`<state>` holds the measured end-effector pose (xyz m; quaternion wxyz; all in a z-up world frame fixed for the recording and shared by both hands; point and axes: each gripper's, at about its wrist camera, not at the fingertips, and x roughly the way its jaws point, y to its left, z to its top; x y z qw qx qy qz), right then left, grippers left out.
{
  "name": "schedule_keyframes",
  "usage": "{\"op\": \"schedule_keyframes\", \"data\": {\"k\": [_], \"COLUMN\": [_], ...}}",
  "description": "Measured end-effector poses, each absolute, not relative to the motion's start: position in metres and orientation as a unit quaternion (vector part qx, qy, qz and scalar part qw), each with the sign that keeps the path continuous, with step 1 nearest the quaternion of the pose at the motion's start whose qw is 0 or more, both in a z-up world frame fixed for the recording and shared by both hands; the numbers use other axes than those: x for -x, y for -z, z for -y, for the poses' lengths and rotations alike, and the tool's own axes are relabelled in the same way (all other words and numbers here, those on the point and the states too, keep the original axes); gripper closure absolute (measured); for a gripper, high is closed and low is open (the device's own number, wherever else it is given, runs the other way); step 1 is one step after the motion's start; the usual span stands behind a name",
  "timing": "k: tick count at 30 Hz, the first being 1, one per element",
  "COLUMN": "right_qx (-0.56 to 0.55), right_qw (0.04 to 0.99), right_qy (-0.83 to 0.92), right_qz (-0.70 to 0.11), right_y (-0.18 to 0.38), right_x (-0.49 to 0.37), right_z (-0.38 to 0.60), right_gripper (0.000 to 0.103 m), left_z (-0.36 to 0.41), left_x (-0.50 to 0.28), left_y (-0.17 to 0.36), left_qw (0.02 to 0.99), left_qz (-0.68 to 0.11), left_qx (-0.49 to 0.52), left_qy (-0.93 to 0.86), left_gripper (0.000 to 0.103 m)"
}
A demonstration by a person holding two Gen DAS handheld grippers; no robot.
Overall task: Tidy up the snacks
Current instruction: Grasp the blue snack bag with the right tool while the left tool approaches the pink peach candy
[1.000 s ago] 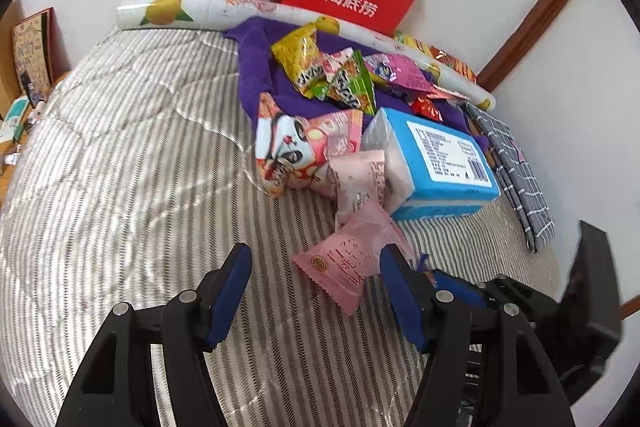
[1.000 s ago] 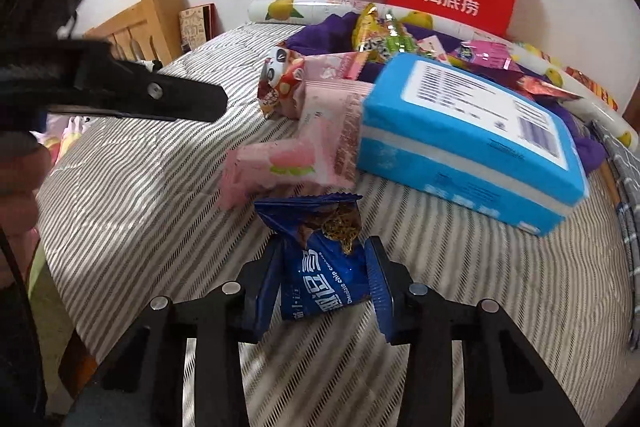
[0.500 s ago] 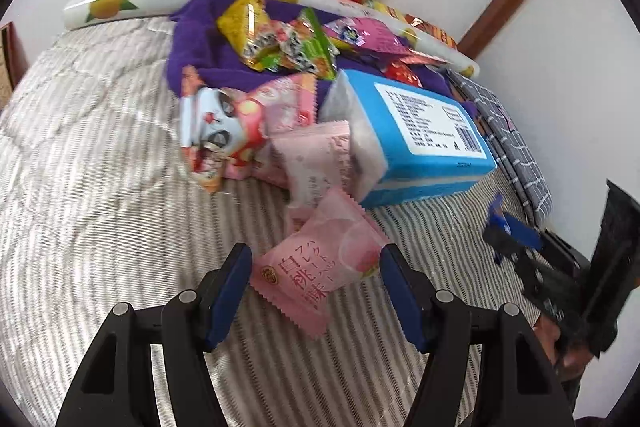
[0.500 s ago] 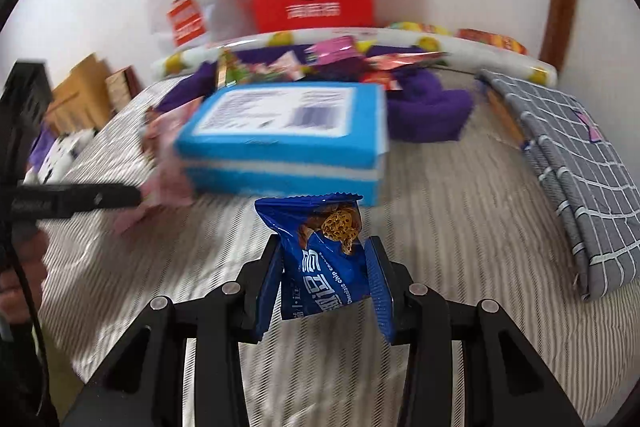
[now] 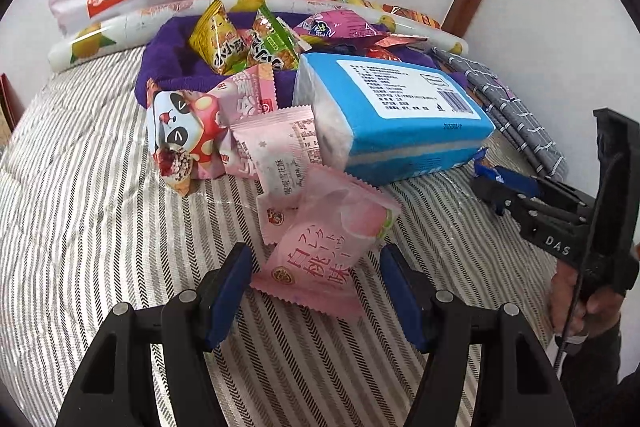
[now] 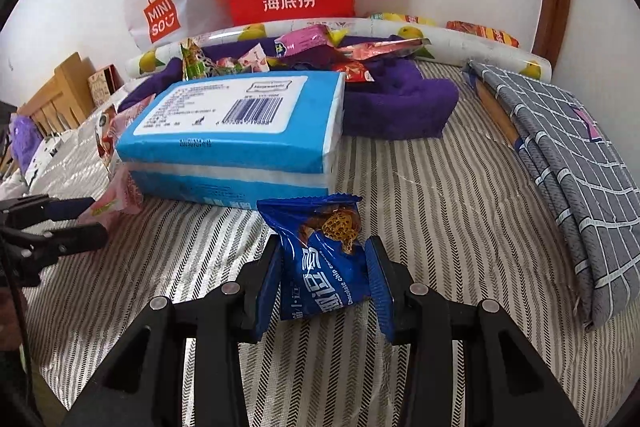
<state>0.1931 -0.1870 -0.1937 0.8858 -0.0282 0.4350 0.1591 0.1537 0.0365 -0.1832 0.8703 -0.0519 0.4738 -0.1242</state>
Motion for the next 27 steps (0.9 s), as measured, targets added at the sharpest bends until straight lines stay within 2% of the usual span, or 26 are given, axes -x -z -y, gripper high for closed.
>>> {"op": "schedule_keyframes", "data": {"k": [11,17,27], "right_qx": [-0.004,-0.009,0.019], "right_qw": [0.881,0.879,0.879], "right_qy": [-0.170,-0.172,-0.164], "right_qz": [-0.442,-0.445,-0.448], "right_y": [0.197,0.198,0.198], "right_x": [-0.197,-0.199,-0.197], "right_z": [0.194,0.195,0.188], "right_gripper": [0.061,0.060,0.060], "left_z": [-0.024,-0.016,-0.031], "left_x": [-0.155,-0.155,-0.156], "left_y": [0.186,0.187,0.186], "left_qw": [0.880,0.879,0.879], "left_qz": [-0.461,-0.465,-0.458], "left_qx": [0.000,-0.025,0.032], "left_qy": [0.110,0.101,0.127], "left_gripper": [0.039,0.035,0.035]}}
